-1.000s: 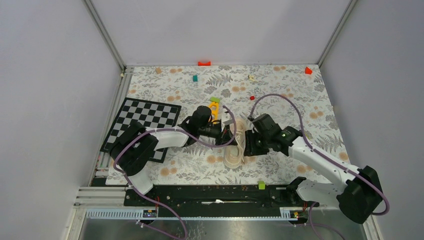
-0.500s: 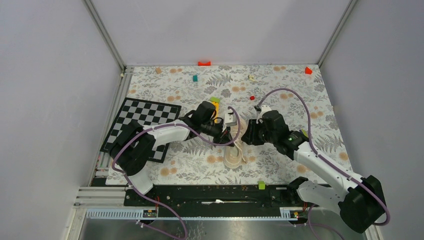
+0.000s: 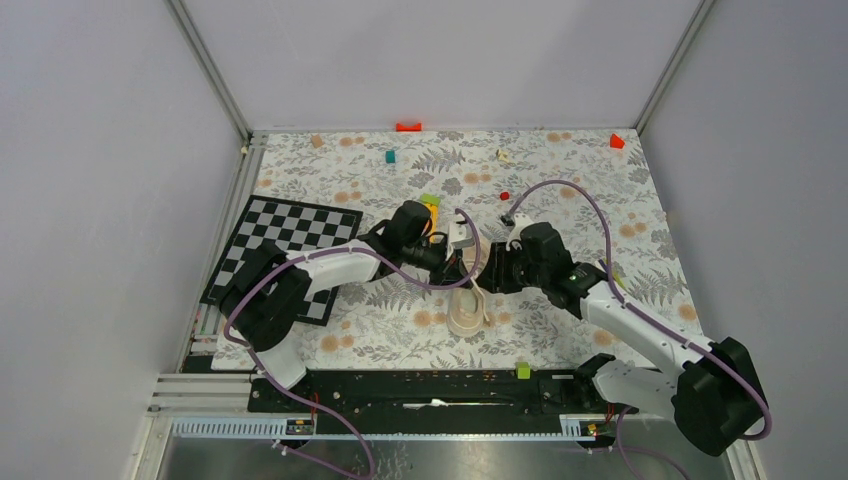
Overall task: Tie the shoes
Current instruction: Wrap the shoelace around the shoelace.
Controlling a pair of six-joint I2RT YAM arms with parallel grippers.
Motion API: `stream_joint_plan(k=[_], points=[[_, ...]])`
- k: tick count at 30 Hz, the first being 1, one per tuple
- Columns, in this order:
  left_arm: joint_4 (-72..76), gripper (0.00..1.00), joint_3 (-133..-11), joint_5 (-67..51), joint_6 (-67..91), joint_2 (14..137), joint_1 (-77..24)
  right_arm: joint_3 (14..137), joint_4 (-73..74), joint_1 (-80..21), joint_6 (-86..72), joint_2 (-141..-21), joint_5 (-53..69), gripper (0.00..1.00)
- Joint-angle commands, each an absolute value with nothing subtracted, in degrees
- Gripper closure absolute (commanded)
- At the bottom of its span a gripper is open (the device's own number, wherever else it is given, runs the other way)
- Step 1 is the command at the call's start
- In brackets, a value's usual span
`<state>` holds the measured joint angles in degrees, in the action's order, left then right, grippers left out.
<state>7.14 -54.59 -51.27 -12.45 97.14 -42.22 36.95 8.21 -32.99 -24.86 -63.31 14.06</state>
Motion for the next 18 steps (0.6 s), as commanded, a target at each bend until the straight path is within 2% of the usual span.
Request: stream_joint_plan(k=[1,18], points=[[12.6,1.0,-53.9,-51.7,-10.7,97.3,-41.9,35.0,6.5,-32.0,-24.2,-60.6,13.2,0.63],[10.2,1.0,-54.3,-52.5,-12.1,96.9,-41.9,34.9,0.5,-31.9,-19.1,-66.5,19.6,0.61]])
